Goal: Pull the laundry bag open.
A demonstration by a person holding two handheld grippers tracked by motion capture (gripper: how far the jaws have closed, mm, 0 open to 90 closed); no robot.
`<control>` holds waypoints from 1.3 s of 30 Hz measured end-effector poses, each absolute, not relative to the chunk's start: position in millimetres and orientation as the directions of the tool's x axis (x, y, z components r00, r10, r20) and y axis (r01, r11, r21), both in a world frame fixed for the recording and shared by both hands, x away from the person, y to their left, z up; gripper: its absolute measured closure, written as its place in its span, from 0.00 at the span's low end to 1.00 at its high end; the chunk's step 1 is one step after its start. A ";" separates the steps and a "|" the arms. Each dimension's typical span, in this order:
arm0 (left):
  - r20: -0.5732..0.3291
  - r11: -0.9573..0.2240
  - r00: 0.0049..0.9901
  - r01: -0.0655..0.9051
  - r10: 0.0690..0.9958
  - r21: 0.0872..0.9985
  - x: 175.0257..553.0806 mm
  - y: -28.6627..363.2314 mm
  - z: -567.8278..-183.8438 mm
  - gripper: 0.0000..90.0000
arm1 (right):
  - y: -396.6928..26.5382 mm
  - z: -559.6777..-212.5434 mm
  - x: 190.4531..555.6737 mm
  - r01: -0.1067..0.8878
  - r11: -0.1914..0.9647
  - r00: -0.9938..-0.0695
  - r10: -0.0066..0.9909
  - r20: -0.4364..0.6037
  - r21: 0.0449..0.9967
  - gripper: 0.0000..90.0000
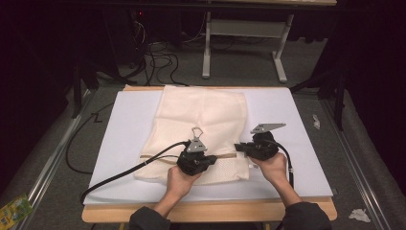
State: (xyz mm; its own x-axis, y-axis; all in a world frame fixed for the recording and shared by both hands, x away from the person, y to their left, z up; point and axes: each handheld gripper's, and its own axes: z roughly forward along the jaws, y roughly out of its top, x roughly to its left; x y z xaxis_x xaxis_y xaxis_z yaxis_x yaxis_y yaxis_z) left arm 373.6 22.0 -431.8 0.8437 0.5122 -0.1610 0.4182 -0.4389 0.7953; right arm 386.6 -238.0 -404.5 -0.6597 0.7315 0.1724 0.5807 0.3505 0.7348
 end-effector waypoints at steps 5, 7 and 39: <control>-0.168 -0.435 0.838 0.428 0.519 0.793 374.4 27.0 -431.8 0.97 | -239.7 -404.8 387.0 0.588 0.347 -0.653 0.737 0.174 0.731 0.99; -0.168 -0.433 0.835 0.431 0.524 0.792 375.4 30.5 -431.9 0.97 | -242.0 -405.1 387.7 0.585 0.345 -0.652 0.739 0.173 0.734 0.99; -0.157 -0.393 0.799 0.444 0.580 0.806 376.6 61.5 -426.3 0.97 | -249.1 -404.9 388.7 0.591 0.324 -0.628 0.760 0.169 0.738 0.99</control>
